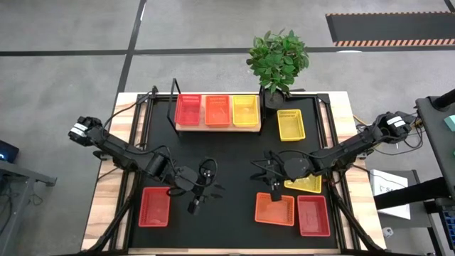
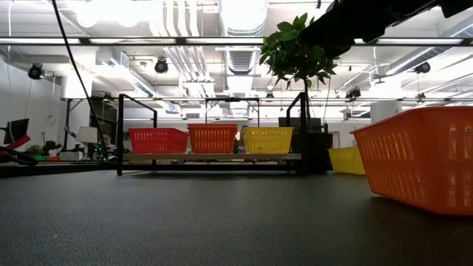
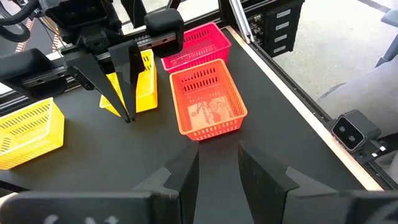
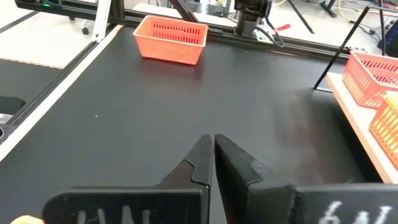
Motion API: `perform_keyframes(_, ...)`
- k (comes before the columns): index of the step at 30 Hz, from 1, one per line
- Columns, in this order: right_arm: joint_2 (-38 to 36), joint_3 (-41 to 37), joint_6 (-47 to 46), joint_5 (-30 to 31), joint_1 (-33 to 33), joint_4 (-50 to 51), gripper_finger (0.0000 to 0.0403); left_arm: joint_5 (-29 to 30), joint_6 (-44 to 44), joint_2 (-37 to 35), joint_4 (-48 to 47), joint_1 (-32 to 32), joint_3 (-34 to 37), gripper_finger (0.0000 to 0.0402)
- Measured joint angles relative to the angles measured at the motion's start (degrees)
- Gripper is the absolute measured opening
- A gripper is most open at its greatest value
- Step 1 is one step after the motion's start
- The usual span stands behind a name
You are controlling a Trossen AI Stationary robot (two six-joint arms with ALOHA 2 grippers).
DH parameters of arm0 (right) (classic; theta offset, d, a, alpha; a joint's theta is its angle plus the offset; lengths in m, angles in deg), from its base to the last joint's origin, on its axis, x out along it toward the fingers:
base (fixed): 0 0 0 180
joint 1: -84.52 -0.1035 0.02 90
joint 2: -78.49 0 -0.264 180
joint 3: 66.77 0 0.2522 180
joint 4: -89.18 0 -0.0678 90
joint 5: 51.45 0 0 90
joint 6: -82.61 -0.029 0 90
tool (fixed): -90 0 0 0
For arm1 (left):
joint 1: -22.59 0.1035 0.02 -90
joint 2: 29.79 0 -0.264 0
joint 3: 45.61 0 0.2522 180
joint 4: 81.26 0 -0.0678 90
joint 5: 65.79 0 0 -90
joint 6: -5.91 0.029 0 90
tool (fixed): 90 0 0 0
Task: Stack baskets on shelf by color
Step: Stack the top yellow bin on top of the yellow bin on the shelf
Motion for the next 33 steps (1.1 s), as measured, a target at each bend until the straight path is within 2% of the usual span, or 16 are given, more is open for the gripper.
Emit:
perform_keyframes(9,0.0,0.0,-1.4,-0.2,-0.9,0.0,0.0009,0.0,1.0,-0.3,-1.8,-0.1,0.0,0.0096)
perform_keyframes(13,0.0,0.2,-2.7,-0.3,-2.8,0.5,0.0009,2.9,0.4,-0.5,-2.9,-0.3,0.0,0.0096)
perform_keyframes(18,0.3,5.0,-5.4,3.2,-5.3,8.9,0.0009,4.1,0.3,-0.8,-3.4,-1.4,0.0,0.0096)
perform_keyframes(23,2.8,12.8,-10.6,4.0,-7.5,26.2,0.0009,5.8,0.1,-2.1,-6.5,-2.6,0.0,0.0095)
perform_keyframes(25,4.0,16.5,-16.3,4.0,-7.8,36.7,0.0009,7.8,0.0,-2.3,-7.0,-3.5,0.3,0.0096)
perform_keyframes(29,6.5,24.2,-35.0,5.9,-6.4,60.5,0.0009,11.7,0.3,-3.4,-8.9,-4.6,0.7,0.0095)
perform_keyframes(31,7.6,27.5,-38.9,4.6,-5.1,71.7,0.0011,13.5,1.4,-4.3,-9.4,-4.7,1.3,0.0096)
perform_keyframes(33,8.5,29.6,-38.8,4.3,-4.0,80.3,0.0021,14.7,3.3,-5.4,-9.5,-4.7,2.5,0.0096)
